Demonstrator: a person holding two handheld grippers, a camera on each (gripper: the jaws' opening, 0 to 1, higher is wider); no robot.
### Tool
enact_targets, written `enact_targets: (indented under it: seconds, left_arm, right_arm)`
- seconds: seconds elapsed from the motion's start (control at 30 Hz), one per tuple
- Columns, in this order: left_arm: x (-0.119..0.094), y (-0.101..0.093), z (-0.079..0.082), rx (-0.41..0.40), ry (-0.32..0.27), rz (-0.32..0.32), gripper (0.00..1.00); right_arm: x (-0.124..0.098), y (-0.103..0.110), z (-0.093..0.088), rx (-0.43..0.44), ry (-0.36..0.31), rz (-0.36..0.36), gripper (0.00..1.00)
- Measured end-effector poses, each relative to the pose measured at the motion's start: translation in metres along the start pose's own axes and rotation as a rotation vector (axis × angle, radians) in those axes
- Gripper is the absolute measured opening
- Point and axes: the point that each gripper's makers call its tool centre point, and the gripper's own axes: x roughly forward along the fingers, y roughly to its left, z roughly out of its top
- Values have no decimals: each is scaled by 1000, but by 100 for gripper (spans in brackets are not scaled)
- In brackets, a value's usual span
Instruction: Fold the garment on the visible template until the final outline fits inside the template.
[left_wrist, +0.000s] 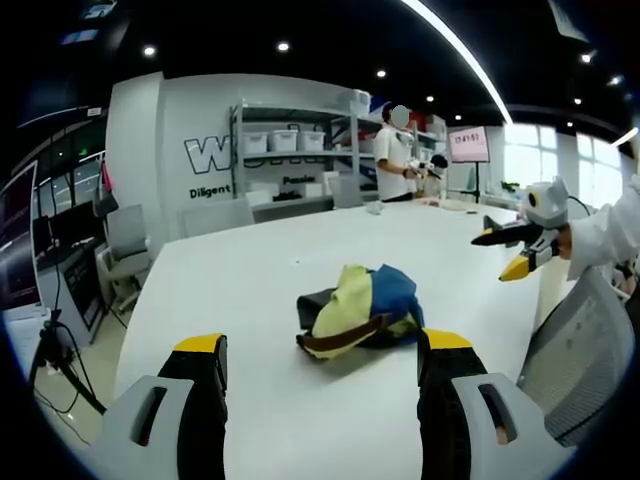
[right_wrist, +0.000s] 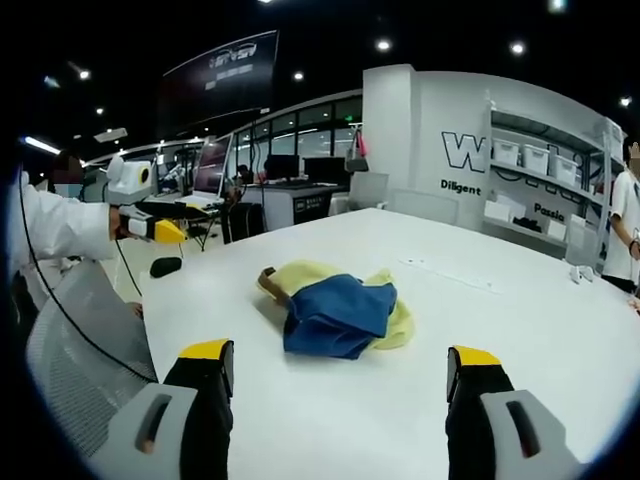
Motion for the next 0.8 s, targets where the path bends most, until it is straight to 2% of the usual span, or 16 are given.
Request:
enact_targets:
  seconds: [0.8]
  left_arm:
    - [0,2,3,4,-8,-4,74]
  right_arm:
    - [23,8,15,-49,-2,57,90]
